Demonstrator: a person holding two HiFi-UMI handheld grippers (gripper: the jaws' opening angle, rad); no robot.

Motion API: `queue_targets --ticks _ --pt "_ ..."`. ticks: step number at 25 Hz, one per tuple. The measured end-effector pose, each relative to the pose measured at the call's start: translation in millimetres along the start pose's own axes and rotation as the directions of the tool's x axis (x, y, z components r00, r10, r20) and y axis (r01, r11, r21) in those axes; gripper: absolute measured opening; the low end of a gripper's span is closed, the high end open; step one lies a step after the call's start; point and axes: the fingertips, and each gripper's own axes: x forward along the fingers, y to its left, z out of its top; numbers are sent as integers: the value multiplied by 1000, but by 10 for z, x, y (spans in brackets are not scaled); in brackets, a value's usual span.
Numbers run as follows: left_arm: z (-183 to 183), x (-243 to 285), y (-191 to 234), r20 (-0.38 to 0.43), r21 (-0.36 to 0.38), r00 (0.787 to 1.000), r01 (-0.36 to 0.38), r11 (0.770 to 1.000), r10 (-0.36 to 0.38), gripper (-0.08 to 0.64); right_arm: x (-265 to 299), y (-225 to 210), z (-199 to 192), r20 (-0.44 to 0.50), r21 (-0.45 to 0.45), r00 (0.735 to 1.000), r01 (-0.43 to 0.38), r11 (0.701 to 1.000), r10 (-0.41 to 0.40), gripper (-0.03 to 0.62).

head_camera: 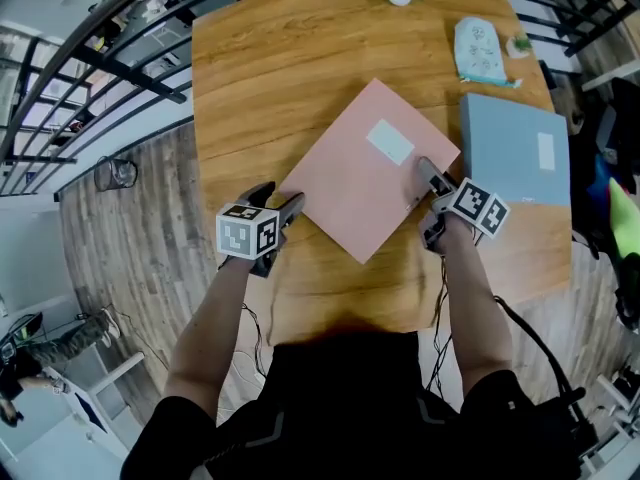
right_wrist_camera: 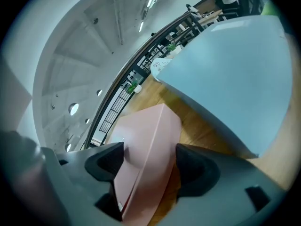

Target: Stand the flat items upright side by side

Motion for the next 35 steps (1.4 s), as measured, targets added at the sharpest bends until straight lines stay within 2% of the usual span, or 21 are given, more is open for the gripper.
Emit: queue_targets --ticks 10,15,19,23,32,35 --pt "-13 59 -42 5 89 1000 3 996 -3 285 -38 74 -4 27 -2 999 -23 1000 23 320" --pt "-68 32 -22 -3 100 1000 11 995 -10 287 -161 261 41 68 -77 996 -45 996 50 301" --pt "-124 -70 16 19 97 1000 9 995 -11 287 -295 592 93 97 -186 987 -105 977 124 289" --pt "-153 -182 -17 37 231 999 -24 973 16 268 -481 1069 133 109 -353 970 -168 920 218 281" --pt "-353 -289 31 60 211 998 -25 977 13 268 -870 1803 -60 114 -618 942 -182 765 316 275" --pt "-430 -319 49 56 218 998 -25 976 14 268 -1018 2000 -197 107 -693 933 -177 699 343 273"
